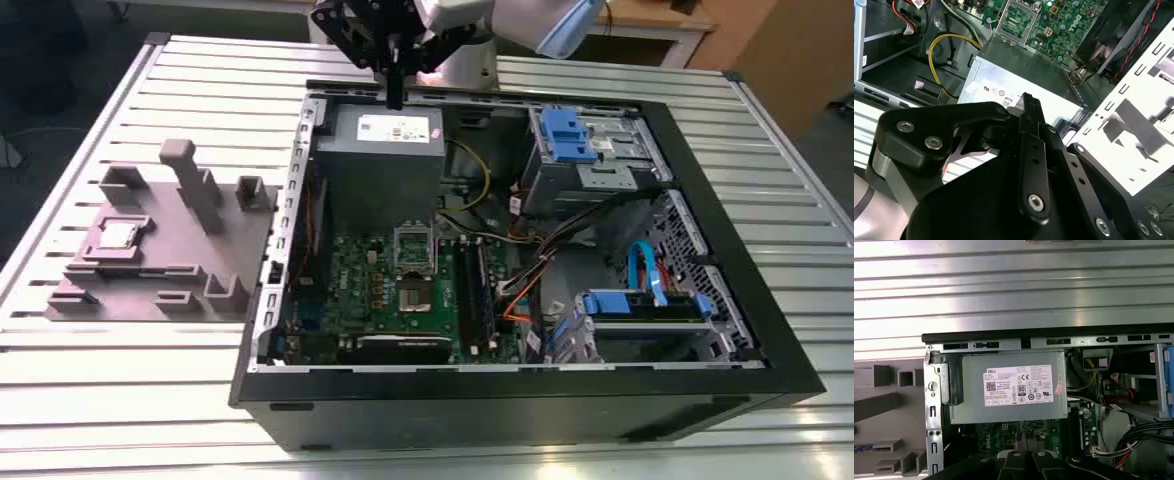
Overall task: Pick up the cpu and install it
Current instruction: 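Reach for the cpu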
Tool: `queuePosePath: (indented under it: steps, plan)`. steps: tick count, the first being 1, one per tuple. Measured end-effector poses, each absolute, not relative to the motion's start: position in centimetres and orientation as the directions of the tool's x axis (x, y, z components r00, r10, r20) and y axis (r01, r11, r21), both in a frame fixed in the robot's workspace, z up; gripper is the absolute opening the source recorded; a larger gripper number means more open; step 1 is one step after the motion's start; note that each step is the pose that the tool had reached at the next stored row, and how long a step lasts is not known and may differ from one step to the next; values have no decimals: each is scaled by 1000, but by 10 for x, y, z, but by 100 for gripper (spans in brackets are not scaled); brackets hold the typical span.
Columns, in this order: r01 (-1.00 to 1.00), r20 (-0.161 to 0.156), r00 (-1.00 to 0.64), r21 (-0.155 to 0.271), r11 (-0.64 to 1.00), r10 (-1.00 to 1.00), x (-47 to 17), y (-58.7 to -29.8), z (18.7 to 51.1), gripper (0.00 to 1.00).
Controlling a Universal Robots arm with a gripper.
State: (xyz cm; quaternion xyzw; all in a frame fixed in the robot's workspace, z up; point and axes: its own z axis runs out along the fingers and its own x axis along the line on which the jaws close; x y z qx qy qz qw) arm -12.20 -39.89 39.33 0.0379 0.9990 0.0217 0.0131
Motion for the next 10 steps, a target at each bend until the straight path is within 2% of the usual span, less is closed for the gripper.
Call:
queuePosePath:
  steps: [10]
  plan:
    - [75,-25,-997,44,996,76,-124,-399,393,10]
